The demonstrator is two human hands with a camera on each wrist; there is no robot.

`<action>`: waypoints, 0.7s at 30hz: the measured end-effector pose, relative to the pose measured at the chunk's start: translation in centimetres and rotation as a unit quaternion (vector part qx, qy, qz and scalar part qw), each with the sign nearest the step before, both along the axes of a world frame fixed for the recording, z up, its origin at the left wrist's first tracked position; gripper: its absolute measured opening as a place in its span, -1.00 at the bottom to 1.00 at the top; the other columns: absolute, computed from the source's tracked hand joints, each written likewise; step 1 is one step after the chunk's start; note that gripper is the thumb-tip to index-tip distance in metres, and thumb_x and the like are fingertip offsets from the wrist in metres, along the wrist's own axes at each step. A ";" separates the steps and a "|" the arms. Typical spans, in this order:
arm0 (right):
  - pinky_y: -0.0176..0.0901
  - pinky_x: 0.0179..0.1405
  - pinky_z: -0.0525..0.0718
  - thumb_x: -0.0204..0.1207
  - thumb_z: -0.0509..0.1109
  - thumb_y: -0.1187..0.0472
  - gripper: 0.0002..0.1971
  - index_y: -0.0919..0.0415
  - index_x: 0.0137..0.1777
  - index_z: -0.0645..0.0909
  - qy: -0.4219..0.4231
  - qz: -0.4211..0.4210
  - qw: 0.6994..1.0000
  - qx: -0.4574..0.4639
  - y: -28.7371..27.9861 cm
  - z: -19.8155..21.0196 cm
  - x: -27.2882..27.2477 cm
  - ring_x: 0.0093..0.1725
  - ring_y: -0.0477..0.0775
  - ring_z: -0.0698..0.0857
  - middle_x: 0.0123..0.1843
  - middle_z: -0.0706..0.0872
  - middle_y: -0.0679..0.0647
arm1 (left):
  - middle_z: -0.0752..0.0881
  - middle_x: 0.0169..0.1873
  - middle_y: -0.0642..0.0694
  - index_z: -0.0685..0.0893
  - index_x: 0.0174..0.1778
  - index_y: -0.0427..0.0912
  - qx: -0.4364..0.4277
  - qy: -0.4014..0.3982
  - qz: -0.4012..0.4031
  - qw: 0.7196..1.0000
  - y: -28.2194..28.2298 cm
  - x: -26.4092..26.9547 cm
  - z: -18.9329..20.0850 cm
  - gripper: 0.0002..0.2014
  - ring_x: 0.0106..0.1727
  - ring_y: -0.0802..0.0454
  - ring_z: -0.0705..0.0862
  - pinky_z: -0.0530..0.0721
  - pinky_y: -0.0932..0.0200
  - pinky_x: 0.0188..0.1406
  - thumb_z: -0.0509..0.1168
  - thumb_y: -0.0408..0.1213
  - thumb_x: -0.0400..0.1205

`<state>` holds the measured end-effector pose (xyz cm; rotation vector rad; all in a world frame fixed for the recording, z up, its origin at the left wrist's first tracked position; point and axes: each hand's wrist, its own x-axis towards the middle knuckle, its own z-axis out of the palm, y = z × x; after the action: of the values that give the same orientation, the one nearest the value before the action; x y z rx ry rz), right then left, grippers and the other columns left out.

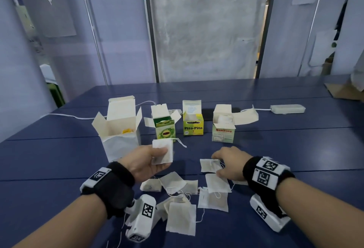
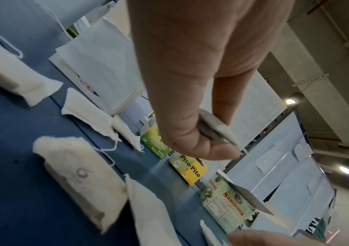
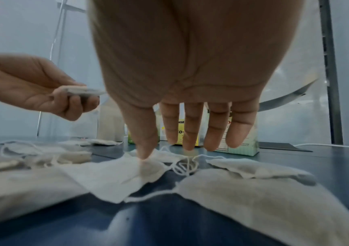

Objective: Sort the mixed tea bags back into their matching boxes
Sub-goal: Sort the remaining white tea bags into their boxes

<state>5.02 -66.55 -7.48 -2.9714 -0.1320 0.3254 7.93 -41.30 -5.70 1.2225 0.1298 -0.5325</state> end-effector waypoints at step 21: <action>-0.15 -0.31 0.71 0.67 0.27 0.25 -0.81 0.32 -0.11 0.64 0.115 -0.125 0.809 0.562 -1.6 1.5 -2.7 -0.43 0.02 0.67 -0.31 0.63 0.27 | 0.78 -0.12 -0.32 0.63 0.12 -0.33 0.049 -0.019 -0.095 0.994 -2.8 -0.7 -1.2 -0.84 0.02 -0.31 0.76 0.77 -0.17 -0.09 0.19 -0.48 0.68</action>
<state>2.34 -68.12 -5.96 -1.7194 0.0818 0.3823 7.23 -44.11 -6.95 1.3476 0.0071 -0.6745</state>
